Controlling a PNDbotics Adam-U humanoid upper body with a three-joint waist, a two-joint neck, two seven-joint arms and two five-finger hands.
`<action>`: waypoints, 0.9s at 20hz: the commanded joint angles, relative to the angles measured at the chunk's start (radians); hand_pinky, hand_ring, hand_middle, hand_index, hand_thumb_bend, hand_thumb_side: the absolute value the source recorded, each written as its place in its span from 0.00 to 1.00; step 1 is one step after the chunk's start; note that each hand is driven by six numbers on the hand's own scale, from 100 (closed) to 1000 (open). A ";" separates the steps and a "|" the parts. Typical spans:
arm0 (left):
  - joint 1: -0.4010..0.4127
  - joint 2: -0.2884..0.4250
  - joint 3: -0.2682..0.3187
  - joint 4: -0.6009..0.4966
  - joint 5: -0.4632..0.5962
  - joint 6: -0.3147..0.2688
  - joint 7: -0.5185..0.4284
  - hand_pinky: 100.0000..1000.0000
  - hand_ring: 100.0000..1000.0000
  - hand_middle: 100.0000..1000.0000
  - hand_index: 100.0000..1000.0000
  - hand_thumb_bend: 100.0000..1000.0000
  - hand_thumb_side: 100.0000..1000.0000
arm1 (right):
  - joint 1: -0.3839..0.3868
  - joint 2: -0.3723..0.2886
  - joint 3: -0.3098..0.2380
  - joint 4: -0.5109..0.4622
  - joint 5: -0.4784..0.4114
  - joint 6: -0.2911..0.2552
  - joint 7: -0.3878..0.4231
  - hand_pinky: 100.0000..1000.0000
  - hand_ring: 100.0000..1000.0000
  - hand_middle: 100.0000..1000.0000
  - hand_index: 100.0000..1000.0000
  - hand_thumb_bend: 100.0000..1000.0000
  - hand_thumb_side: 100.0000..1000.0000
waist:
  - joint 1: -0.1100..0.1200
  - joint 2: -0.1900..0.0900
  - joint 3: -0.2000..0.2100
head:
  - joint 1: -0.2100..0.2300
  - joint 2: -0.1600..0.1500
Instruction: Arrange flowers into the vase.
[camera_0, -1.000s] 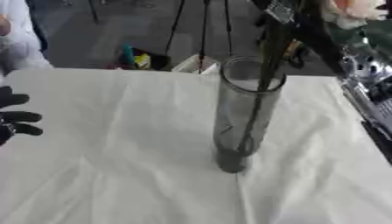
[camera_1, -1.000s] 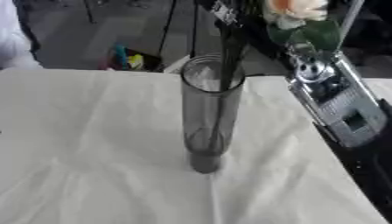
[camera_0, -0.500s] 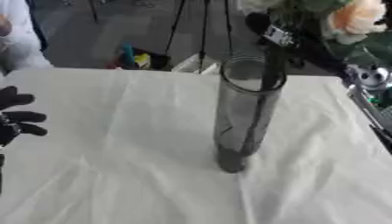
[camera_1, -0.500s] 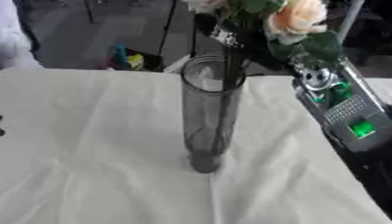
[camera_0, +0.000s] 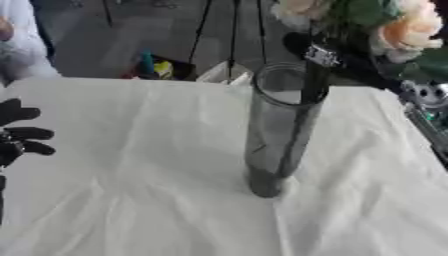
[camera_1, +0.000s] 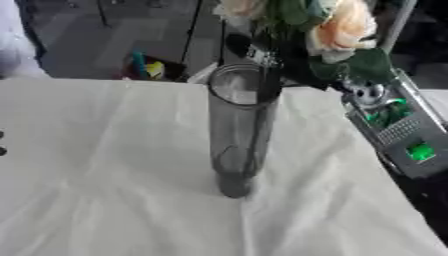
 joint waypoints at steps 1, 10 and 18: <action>-0.009 0.002 -0.012 -0.018 -0.003 -0.003 -0.005 0.50 0.60 0.69 0.84 0.00 1.00 | -0.007 -0.041 -0.016 -0.017 0.019 -0.007 0.030 0.79 0.72 0.71 0.88 0.60 1.00 | -0.003 -0.001 0.001 | 0.004 -0.013; -0.010 0.002 -0.014 -0.018 -0.002 -0.003 -0.012 0.50 0.60 0.69 0.84 0.00 1.00 | -0.001 -0.063 -0.025 -0.008 0.038 -0.045 0.197 0.83 0.80 0.81 0.98 0.91 0.97 | -0.003 -0.003 0.006 | 0.005 -0.015; -0.009 0.001 -0.016 -0.018 -0.003 -0.001 -0.020 0.50 0.61 0.69 0.84 0.00 1.00 | -0.011 -0.061 -0.051 -0.007 0.023 -0.072 0.222 0.84 0.78 0.79 0.98 0.90 1.00 | -0.001 -0.002 0.006 | 0.006 -0.017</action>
